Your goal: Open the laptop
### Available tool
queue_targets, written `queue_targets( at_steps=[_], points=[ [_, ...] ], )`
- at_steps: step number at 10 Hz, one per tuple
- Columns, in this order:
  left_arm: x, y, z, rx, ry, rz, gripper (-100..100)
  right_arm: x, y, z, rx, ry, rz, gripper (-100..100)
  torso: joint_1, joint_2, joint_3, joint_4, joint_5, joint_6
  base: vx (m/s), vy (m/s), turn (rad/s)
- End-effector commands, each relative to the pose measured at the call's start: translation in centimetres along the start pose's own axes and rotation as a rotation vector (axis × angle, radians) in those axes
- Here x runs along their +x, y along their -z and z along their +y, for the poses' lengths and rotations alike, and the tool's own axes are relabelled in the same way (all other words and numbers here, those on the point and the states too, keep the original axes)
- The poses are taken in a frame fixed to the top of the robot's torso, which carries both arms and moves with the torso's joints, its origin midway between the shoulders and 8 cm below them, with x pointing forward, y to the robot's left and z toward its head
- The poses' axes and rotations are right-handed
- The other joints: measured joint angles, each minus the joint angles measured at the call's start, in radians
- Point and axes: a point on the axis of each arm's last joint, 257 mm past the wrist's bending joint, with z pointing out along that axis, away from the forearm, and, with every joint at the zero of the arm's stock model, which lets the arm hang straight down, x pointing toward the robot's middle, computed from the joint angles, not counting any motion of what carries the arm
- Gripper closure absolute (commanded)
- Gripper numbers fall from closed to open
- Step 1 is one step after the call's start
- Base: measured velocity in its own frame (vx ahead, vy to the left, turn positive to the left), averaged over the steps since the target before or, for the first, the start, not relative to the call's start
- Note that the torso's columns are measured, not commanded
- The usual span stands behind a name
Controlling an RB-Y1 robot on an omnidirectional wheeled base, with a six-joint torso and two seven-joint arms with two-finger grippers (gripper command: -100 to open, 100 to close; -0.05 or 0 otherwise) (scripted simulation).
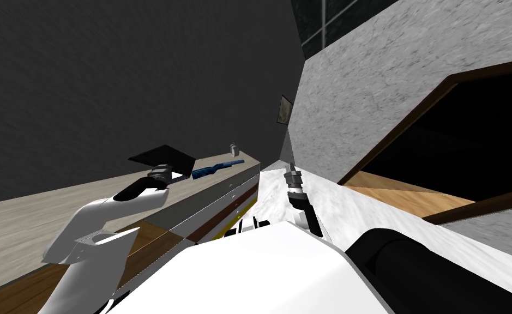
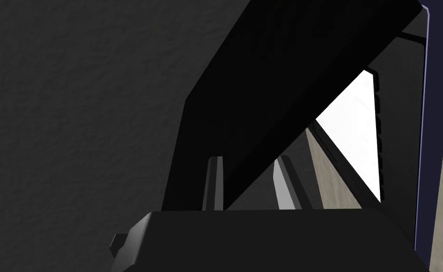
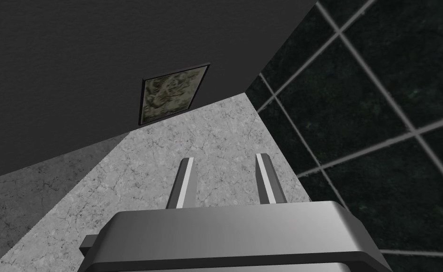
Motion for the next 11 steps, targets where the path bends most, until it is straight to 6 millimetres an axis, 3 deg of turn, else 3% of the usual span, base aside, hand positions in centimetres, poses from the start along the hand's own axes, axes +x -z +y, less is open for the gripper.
queue_targets(
  at_steps=[1, 7, 8, 11],
  points=[
    [0.3, -1.0, 0.2, 0.011, 0.125, 0.004, 100, 0.0, 0.0, 0.0, 0.000, 0.000, 0.000, 0, 0.001, 0.001, 0.001, 0.000, 0.001, 0.000, -0.067, 0.026, -0.005],
    [1.3, -3.0, 0.9, 0.023, 0.375, 0.017, 100, 0.0, 0.0, 0.0, 0.000, 0.000, 0.000, 0, 0.000, 0.000, 0.000, 0.000, 0.000, 0.000, -0.056, 0.030, 0.000],
    [0.1, -3.2, 0.4, 0.011, 0.344, -0.004, -100, 0.0, 0.0, 0.0, 0.000, 0.000, 0.000, 0, 0.000, 0.000, 0.000, 0.000, 0.000, 0.000, -0.061, 0.015, -0.148],
    [-2.3, -4.0, -1.0, 0.004, 0.346, -0.045, -100, 0.0, 0.0, 0.0, 0.000, 0.000, 0.000, 0, 0.001, -0.002, -0.001, -0.002, 0.001, 0.000, -0.064, 0.002, -0.148]
  ],
)
